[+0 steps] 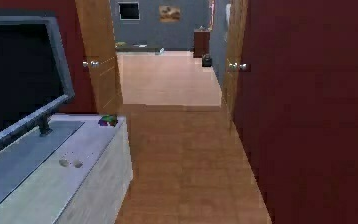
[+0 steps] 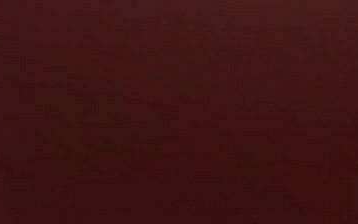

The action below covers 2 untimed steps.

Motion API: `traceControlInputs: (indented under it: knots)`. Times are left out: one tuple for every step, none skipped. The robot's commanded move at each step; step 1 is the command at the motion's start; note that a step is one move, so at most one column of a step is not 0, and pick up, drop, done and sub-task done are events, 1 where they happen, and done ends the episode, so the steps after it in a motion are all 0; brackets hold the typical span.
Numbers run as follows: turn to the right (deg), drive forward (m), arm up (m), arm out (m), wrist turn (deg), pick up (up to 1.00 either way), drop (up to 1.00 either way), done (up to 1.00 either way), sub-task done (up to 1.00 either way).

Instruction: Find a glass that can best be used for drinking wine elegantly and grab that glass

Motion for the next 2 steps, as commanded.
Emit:
traceControlInputs:
  knots:
    - [0.0,1.00,0.00,0.00,0.0,0.00,0.00,0.00,0.00]
    - [0.0,0.80,0.00,0.00,0.0,0.00,0.00,0.00,0.00]
